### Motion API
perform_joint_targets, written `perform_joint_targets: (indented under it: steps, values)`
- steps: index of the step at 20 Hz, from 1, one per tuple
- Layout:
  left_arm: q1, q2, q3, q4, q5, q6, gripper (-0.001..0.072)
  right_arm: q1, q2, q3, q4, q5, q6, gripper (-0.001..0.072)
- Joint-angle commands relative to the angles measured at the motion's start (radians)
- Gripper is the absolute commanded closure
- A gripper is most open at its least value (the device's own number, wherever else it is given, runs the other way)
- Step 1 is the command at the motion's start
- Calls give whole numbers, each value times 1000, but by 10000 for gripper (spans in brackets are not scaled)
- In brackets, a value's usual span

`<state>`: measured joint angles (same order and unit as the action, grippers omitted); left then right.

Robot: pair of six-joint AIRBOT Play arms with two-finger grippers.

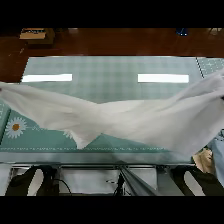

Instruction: Fold the shirts.

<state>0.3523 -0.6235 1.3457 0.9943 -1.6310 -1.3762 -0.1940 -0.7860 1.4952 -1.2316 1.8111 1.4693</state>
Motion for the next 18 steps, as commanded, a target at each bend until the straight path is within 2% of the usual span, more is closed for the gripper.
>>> perform_joint_targets:
  steps: [1,4,9,12,15,16,17,18]
  values:
    - [-58,-63,-208,8,123,29,688,79,-177,-70,-74,-88,-58,674]
    - [-116,-219,-254,8,273,29,687,79,-383,-70,-52,-286,-58,674]
    - [-248,-528,-254,8,628,40,686,79,-652,-70,60,-503,-60,673]
    - [-304,-686,-254,8,722,60,686,79,-747,-70,77,-603,-51,673]
    - [-306,-795,-254,8,739,59,686,79,-801,-70,69,-631,-45,670]
    - [-300,-808,-254,10,725,60,657,78,-809,-70,70,-630,-45,579]
    - [-286,-809,-252,17,698,59,471,76,-810,-68,70,-621,-52,385]
    - [-260,-805,-237,34,643,59,239,70,-810,-48,69,-579,-87,232]
